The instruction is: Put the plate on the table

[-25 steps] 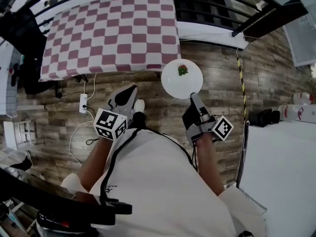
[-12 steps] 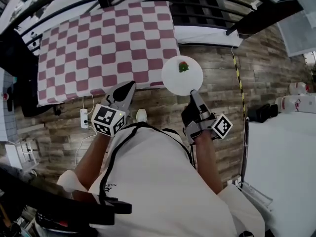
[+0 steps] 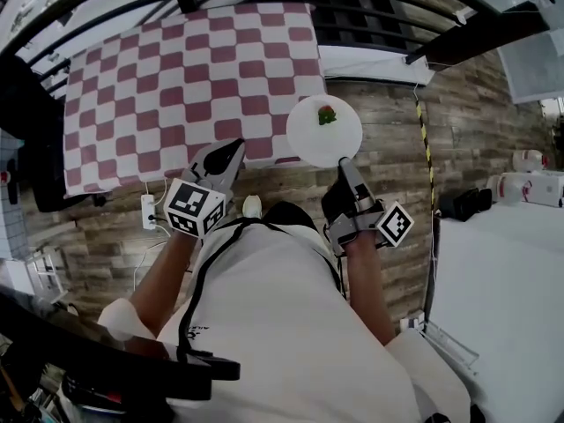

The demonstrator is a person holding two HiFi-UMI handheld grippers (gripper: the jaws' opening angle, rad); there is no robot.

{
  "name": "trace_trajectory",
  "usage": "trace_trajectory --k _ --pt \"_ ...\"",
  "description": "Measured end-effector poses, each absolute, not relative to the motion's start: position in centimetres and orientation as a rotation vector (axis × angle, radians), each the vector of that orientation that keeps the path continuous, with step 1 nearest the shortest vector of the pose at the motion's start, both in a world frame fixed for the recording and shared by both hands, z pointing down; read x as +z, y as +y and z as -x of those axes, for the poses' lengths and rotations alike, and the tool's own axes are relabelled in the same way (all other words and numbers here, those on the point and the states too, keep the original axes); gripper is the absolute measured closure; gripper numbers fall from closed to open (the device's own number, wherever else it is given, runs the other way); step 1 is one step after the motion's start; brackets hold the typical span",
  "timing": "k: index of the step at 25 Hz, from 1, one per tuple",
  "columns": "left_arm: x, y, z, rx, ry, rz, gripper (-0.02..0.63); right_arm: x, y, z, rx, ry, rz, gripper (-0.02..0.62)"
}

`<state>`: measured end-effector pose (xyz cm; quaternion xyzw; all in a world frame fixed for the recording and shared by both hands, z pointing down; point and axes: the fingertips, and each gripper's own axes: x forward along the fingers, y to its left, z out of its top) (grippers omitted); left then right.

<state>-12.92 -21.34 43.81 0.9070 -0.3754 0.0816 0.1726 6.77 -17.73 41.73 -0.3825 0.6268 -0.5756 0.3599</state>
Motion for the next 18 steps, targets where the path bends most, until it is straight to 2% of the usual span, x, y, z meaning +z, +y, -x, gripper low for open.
trace_trajectory --k 18 --pt "43.9 -27.4 13.9 0.212 -1.200 -2.505 0.598 43.1 -26.6 -5.7 -1.562 1.669 0.880 0.572"
